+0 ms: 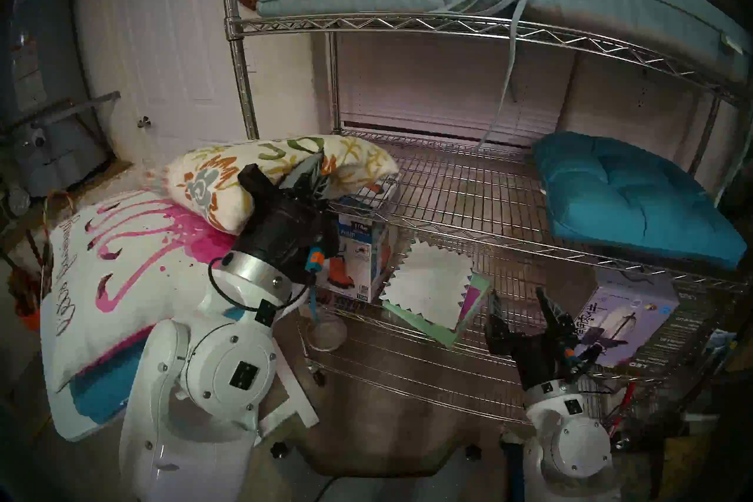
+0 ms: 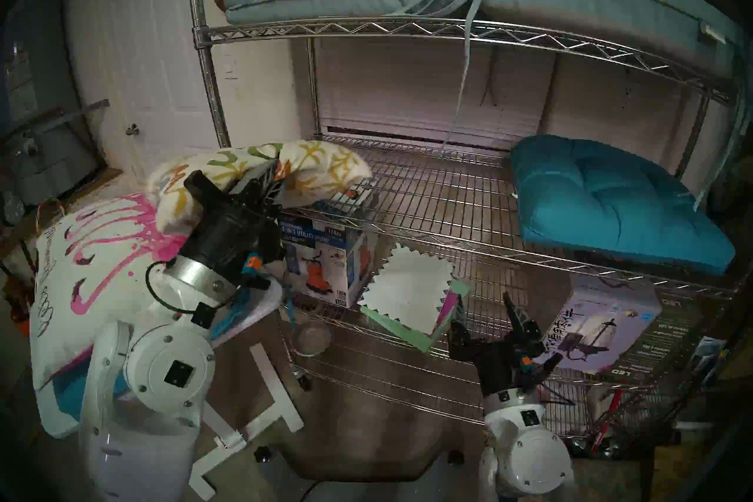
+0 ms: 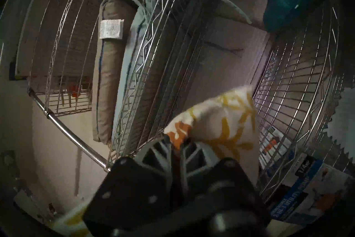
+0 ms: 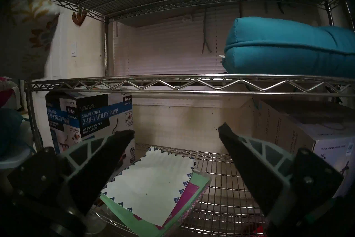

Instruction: Put cushion on the shelf

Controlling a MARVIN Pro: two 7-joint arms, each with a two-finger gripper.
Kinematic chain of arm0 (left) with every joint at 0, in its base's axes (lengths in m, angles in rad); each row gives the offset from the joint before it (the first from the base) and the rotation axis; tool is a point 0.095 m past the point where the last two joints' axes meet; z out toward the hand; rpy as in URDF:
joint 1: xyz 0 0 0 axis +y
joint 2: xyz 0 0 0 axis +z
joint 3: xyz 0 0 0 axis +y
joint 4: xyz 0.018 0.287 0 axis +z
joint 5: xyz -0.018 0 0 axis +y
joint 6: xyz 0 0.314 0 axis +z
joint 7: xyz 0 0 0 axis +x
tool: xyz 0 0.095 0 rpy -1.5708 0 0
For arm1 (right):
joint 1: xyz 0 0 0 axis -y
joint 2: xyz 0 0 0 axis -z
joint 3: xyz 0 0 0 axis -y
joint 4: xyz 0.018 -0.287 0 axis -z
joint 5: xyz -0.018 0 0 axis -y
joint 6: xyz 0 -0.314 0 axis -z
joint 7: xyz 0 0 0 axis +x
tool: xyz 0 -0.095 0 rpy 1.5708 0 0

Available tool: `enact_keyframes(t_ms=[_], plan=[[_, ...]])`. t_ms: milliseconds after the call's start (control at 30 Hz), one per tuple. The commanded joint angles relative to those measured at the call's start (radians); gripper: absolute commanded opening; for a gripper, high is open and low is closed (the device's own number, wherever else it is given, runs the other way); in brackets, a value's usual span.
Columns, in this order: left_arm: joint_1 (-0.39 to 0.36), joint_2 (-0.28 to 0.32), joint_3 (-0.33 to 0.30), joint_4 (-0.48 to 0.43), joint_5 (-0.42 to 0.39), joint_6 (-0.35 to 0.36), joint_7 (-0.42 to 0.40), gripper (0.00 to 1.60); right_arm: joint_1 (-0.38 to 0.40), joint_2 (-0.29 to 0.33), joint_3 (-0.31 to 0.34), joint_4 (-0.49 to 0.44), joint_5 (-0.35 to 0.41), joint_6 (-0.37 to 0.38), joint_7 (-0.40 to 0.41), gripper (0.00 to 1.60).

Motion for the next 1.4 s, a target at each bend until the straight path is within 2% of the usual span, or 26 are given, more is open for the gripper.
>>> enact_keyframes(t_ms=[0, 233, 400, 467, 500, 700, 833, 1033, 1100, 1367], plan=[[-0.075, -0.005, 0.041, -0.030, 0.037, 0.003, -0.016, 0.00, 0.002, 0.001, 0.000, -0.022, -0.001, -0.004, 0.001, 1.60], [-0.135, -0.012, 0.054, -0.028, 0.073, 0.002, -0.036, 0.00, 0.002, 0.001, 0.000, -0.022, -0.001, -0.004, 0.001, 1.60], [-0.189, -0.019, 0.014, 0.006, 0.085, -0.017, -0.040, 0.00, 0.002, 0.001, 0.000, -0.022, -0.001, -0.004, 0.001, 1.60], [-0.237, -0.007, -0.002, 0.034, 0.078, -0.017, -0.042, 0.00, 0.002, 0.001, 0.000, -0.022, -0.001, -0.004, 0.001, 1.60], [-0.220, -0.019, -0.018, 0.033, 0.086, -0.037, -0.038, 0.00, 0.002, 0.001, 0.000, -0.022, -0.001, -0.004, 0.001, 1.60], [-0.285, 0.002, -0.059, 0.129, 0.083, -0.104, -0.015, 0.00, 0.002, 0.001, 0.000, -0.022, -0.001, -0.004, 0.001, 1.60], [-0.330, 0.016, -0.063, 0.183, 0.087, -0.146, 0.004, 0.00, 0.002, 0.001, 0.000, -0.023, -0.001, -0.004, 0.001, 1.60], [-0.400, 0.017, -0.030, 0.210, 0.103, -0.185, 0.017, 0.00, 0.002, 0.001, 0.000, -0.022, -0.001, -0.004, 0.001, 1.60], [-0.403, 0.014, -0.025, 0.207, 0.106, -0.188, 0.016, 0.00, 0.002, 0.001, 0.000, -0.022, -0.001, -0.004, 0.001, 1.60], [-0.499, 0.035, 0.021, 0.243, 0.179, -0.238, 0.040, 0.00, 0.003, 0.001, 0.000, -0.022, -0.001, -0.005, 0.001, 1.60]])
